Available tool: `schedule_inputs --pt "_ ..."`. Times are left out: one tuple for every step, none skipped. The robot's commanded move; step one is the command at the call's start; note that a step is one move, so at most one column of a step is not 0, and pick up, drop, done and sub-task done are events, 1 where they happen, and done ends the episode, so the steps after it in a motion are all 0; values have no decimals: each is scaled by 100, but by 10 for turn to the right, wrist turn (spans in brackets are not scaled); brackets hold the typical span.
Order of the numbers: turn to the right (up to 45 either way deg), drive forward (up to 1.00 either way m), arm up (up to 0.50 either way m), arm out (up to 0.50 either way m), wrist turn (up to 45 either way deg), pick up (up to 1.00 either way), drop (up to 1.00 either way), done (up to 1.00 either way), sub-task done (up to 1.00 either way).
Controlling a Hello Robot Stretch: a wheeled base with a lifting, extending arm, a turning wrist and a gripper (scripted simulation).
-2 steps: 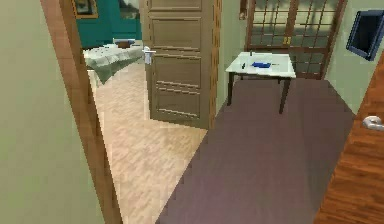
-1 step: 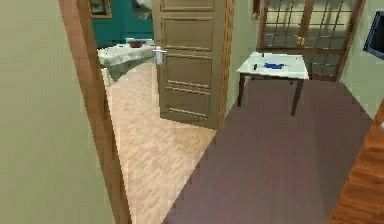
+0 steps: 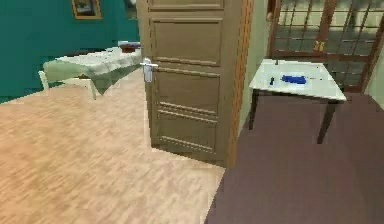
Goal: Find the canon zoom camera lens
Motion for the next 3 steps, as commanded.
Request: schedule_inputs --pt "450 0 0 0 0 0 0 0 0" --pt "240 0 0 0 0 0 0 0 0" --pt "0 50 0 0 0 0 0 0 0"
